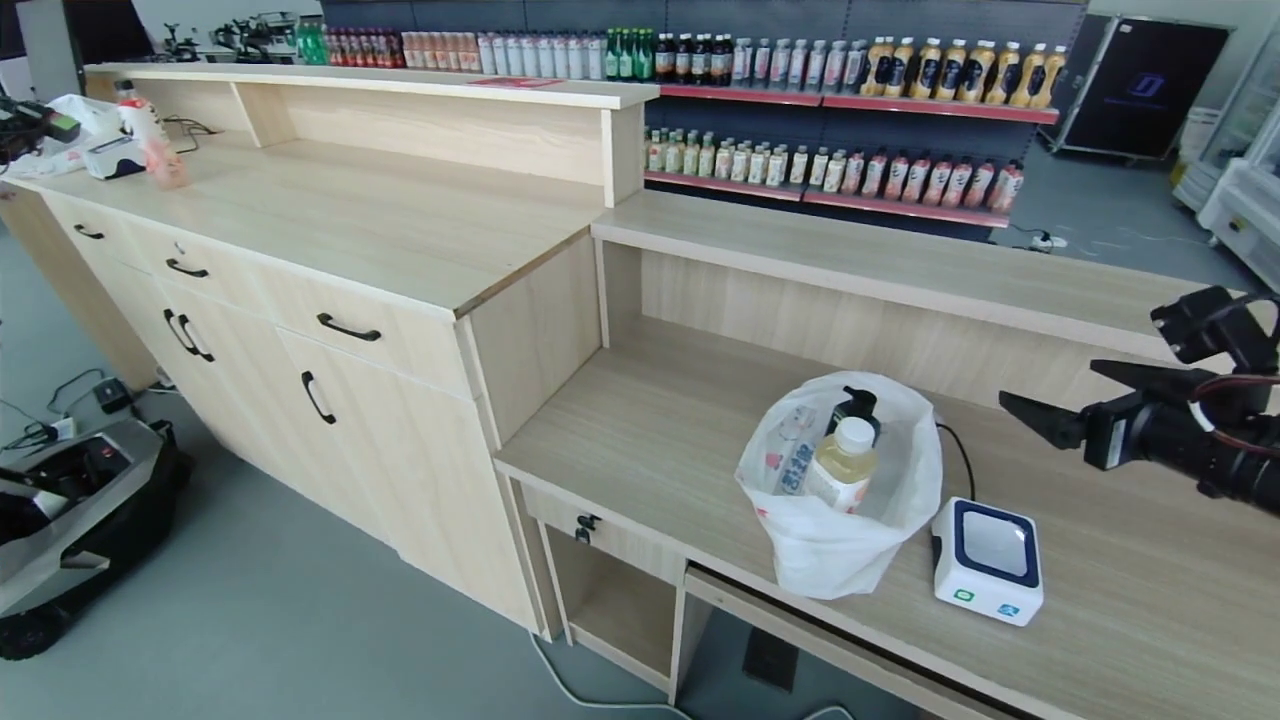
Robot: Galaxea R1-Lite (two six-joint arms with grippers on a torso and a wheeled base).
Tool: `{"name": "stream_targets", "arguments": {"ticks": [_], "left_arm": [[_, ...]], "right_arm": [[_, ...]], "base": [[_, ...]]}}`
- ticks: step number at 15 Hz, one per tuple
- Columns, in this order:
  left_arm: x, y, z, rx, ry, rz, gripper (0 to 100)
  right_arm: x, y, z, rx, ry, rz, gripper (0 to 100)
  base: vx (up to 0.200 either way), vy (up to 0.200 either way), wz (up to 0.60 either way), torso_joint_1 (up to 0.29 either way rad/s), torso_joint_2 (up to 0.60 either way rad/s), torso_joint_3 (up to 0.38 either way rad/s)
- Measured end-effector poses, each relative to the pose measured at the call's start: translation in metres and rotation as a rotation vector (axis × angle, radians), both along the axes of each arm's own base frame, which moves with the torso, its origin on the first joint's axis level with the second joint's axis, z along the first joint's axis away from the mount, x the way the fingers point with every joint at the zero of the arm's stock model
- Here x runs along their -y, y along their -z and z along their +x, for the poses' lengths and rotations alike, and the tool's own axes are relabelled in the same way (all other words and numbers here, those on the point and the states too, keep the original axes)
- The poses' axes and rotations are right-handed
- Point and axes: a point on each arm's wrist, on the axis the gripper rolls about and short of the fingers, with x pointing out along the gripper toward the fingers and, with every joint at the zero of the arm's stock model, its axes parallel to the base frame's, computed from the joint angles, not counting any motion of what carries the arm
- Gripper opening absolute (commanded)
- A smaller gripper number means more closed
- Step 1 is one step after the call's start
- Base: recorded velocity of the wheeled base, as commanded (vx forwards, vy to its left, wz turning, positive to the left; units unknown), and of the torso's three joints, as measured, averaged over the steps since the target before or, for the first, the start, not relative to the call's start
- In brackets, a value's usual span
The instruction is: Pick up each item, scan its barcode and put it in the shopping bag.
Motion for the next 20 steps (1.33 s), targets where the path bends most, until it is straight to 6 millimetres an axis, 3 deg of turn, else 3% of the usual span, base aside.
{"name": "stream_targets", "arguments": {"ticks": [5,9,11,13,17,20], "left_arm": [[0.000,0.000,0.000,0.000,-0.001,0.000,100],[0.000,0.000,0.000,0.000,-0.001,0.000,100],[0.000,0.000,0.000,0.000,-0.001,0.000,100],[0.000,0.000,0.000,0.000,-0.001,0.000,100],[0.000,0.000,0.000,0.000,-0.001,0.000,100],[0.000,0.000,0.000,0.000,-0.001,0.000,100]], "right_arm": [[0.009,-0.036,-0.066,0.001,0.181,0.026,100],[-0.004,-0.035,-0.117,-0.008,0.391,0.066,100],[-0.014,-0.024,-0.147,-0.005,0.464,0.081,100],[-0.020,0.000,-0.177,-0.004,0.475,0.104,100],[-0.027,0.055,-0.231,-0.018,0.393,0.147,100],[-0.030,0.082,-0.260,0.008,0.318,0.191,100]], "base": [[0.000,0.000,-0.60,0.004,0.00,0.003],[0.000,0.000,-0.60,0.001,0.00,0.001],[0.000,0.000,-0.60,-0.002,0.00,0.002],[0.000,0.000,0.00,0.000,0.00,0.000],[0.000,0.000,0.00,0.000,0.00,0.000],[0.000,0.000,0.00,0.000,0.00,0.000]]}}
